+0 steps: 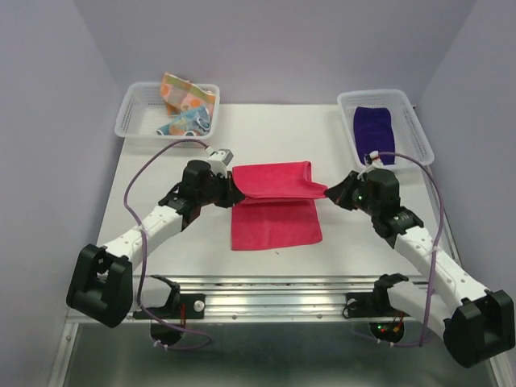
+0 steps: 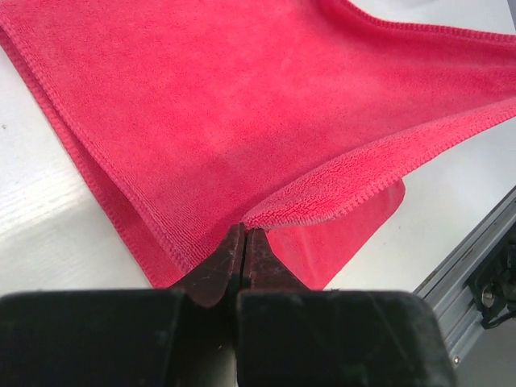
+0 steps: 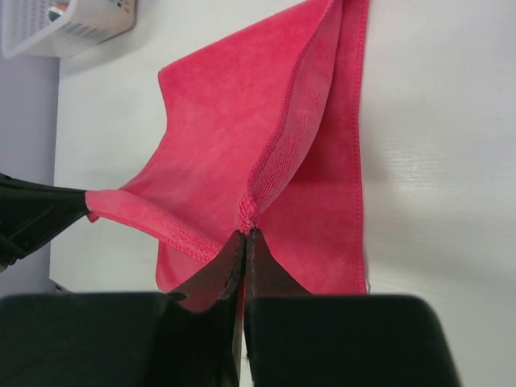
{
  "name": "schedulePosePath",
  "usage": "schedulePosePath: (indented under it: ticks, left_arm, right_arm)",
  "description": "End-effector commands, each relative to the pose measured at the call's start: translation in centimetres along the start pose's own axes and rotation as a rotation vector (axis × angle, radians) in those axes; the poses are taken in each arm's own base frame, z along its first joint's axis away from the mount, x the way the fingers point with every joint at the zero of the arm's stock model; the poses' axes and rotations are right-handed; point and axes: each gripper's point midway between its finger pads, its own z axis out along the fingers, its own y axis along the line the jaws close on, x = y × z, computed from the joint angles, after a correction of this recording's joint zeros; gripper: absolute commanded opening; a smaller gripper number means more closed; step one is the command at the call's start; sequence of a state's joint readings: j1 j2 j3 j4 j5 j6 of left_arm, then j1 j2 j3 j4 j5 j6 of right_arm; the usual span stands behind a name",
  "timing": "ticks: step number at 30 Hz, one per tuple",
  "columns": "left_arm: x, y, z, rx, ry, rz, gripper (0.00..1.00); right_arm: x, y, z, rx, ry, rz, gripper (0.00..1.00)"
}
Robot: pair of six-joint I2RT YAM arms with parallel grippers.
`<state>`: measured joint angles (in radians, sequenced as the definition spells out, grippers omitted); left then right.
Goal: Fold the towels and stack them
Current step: Fold the towel
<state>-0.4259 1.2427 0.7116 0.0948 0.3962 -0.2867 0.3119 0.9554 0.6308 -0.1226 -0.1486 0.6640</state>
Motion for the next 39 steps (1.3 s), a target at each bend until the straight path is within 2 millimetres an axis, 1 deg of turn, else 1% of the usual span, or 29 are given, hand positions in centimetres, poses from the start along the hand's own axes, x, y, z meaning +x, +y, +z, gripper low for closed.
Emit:
schedulePosePath:
  ticks: [1, 2, 3, 5, 6, 7, 9, 10, 12, 15, 16, 18, 21, 24, 26, 30, 31, 35, 36, 37, 39]
  left_arm:
    - [-1.0, -1.1, -0.6, 0.011, -0.068, -0.004, 0.0]
    - [-0.8, -1.2, -0.6, 0.01, -0.066, -0.011, 0.0]
    - [-0.6, -1.4, -0.5, 0.013, -0.062, -0.013, 0.0]
    - [-0.4, -1.7, -0.5, 0.008, -0.059, -0.024, 0.0]
    - [0.1, -1.9, -0.5, 0.004, -0.047, -0.031, 0.0]
    - [0.1, -1.8, -0.5, -0.014, -0.048, -0.044, 0.0]
    - [0.6, -2.4, -0.7, -0.01, -0.038, -0.057, 0.0]
    - [0.7, -2.0, -0.9, -0.044, -0.044, -0.07, 0.0]
    - [0.7, -2.3, -1.3, -0.065, -0.054, -0.075, 0.0]
    - [1.4, -2.9, -1.5, -0.071, -0.05, -0.093, 0.0]
    - [1.8, -3.3, -1.6, -0.059, -0.044, -0.094, 0.0]
    - [2.3, -3.4, -1.8, -0.069, -0.032, -0.109, 0.0]
    - [2.8, -3.4, -1.8, -0.086, -0.022, -0.127, 0.0]
    - [4.0, -3.0, -2.1, -0.109, 0.022, -0.146, 0.0]
    - [4.1, -2.8, -2.3, -0.131, 0.02, -0.161, 0.0]
    - [5.3, -2.3, -2.6, -0.162, 0.064, -0.183, 0.0]
    - [5.8, -2.3, -2.6, -0.161, 0.084, -0.188, 0.0]
    - [7.7, -2.0, -2.3, -0.178, 0.152, -0.21, 0.0]
    - [7.9, -1.9, -2.2, -0.183, 0.162, -0.212, 0.0]
    - [8.6, -1.7, -2.1, -0.2, 0.193, -0.216, 0.0]
    - [9.1, -1.8, -2.2, -0.205, 0.223, -0.21, 0.0]
  right_arm:
    - [1.9, -0.9, -0.6, 0.013, 0.021, 0.034, 0.01]
    - [1.8, -0.5, -0.8, 0.001, 0.016, 0.037, 0.01]
    - [2.3, -0.8, -0.9, 0.001, 0.024, 0.043, 0.01]
    - [2.7, -0.5, -1.4, -0.011, 0.029, 0.044, 0.01]
    - [2.9, -0.6, -1.5, -0.01, 0.037, 0.048, 0.01]
    - [3.4, -0.7, -1.8, -0.01, 0.049, 0.047, 0.01]
    - [4.0, -1.1, -1.9, -0.002, 0.063, 0.048, 0.01]
    - [4.1, -1.1, -2.0, -0.001, 0.064, 0.046, 0.01]
    - [4.3, -1.4, -2.1, 0.006, 0.068, 0.047, 0.01]
    - [5.0, -1.7, -2.1, 0.013, 0.088, 0.052, 0.01]
    - [5.3, -1.9, -2.1, 0.013, 0.096, 0.051, 0.01]
    - [5.8, -2.4, -1.9, 0.027, 0.11, 0.055, 0.01]
    - [6.3, -2.4, -1.7, 0.022, 0.129, 0.058, 0.01]
    - [6.7, -2.6, -1.6, 0.027, 0.143, 0.065, 0.01]
    - [7.4, -3.0, -1.5, 0.034, 0.169, 0.072, 0.01]
    - [9.0, -3.5, -1.4, 0.032, 0.22, 0.087, 0.01]
    - [9.6, -3.9, -1.3, 0.039, 0.233, 0.096, 0.01]
    - [11.1, -4.3, -1.3, 0.03, 0.282, 0.117, 0.01]
    - [11.4, -4.4, -1.3, 0.031, 0.29, 0.12, 0.01]
    - [11.6, -4.5, -1.3, 0.027, 0.295, 0.122, 0.01]
    - [12.2, -4.7, -1.2, 0.033, 0.316, 0.126, 0.01]
